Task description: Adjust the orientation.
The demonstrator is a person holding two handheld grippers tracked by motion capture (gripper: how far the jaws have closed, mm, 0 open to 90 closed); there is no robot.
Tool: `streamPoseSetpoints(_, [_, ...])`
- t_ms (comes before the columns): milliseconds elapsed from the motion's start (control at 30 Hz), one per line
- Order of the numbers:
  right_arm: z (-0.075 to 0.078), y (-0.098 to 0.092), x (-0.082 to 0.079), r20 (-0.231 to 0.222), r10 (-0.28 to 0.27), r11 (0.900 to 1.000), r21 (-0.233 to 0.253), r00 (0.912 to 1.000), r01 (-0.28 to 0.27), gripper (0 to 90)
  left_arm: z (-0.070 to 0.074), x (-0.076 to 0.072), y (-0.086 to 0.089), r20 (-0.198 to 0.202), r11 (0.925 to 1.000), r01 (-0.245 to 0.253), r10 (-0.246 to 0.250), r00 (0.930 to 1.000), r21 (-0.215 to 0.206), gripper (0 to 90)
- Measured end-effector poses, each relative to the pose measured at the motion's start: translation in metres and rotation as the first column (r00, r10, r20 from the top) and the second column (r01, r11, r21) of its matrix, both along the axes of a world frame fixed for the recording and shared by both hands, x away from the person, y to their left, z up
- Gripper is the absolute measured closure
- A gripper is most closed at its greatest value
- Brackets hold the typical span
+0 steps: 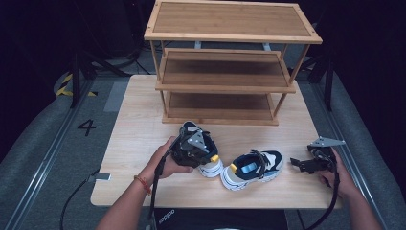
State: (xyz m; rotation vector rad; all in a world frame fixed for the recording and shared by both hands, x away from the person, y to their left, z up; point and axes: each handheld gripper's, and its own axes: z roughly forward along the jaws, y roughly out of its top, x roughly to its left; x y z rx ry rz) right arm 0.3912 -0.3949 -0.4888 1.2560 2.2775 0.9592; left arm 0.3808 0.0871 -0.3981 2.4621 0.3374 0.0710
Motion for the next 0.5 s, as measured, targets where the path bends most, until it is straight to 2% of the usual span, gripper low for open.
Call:
streamPoseSetpoints(67, [0.000,0.000,0.000,0.000,0.000,1.000,0.000,1.0000,0.000,0.6,0.001,-0.001,0.001,0.005,0.9999,0.012,-0.012,0.9999,0.011,71.2])
streamPoseSetpoints(167, [0.000,0.000,0.000,-0.001,-0.002,1.000,0.000,1.0000,0.002,0.6,0.007,-0.007,0.004,0.030,0.9966,0.045,-0.047,0.9984,0.070,71.7])
streamPoseSetpoints(200, [0.000,0.000,-0.001,-0.001,0.000,1.000,-0.002,1.0000,0.000,0.6,0.007,-0.009,0.006,0.026,0.9955,0.052,-0.055,0.9982,0.078,71.6])
streamPoseSetpoints(433, [0.000,0.000,-0.001,-0.001,0.000,1.000,-0.002,1.0000,0.000,0.6,0.009,-0.013,0.018,0.023,0.9952,0.056,-0.058,0.9980,0.080,70.4])
streamPoseSetpoints(500, [0.000,0.000,-0.001,0.001,0.001,1.000,-0.002,1.0000,-0.001,0.6,0.009,-0.015,0.021,0.018,0.9971,0.044,-0.045,0.9988,0.062,68.9])
